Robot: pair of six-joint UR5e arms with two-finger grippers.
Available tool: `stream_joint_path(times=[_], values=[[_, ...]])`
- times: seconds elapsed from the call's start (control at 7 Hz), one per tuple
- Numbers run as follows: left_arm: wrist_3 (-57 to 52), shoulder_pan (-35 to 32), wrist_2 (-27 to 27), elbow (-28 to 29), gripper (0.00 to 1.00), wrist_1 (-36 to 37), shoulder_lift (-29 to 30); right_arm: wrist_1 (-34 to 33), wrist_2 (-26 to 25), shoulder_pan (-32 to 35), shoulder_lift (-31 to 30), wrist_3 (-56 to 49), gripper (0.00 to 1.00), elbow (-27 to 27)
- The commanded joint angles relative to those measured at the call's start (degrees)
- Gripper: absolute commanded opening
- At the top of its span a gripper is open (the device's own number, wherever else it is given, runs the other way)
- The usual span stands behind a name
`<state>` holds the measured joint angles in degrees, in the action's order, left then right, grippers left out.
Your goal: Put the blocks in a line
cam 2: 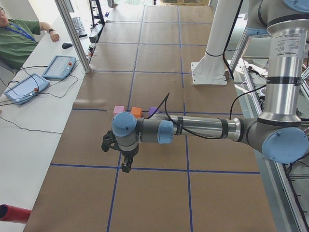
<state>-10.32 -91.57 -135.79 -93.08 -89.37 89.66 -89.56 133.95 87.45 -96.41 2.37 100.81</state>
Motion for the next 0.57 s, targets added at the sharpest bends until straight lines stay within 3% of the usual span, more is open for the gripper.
stream_joint_path(times=[0.0, 0.43], values=[[-0.3, -0.1, -0.3, -0.3, 1.0, -0.4, -0.5, 0.0, 0.0, 0.0, 0.0, 0.0, 1.0, 0.0], [-0.3, -0.1, 0.1, -0.4, 1.0, -0.4, -0.4, 0.0, 0.0, 0.0, 0.0, 0.0, 1.0, 0.0]])
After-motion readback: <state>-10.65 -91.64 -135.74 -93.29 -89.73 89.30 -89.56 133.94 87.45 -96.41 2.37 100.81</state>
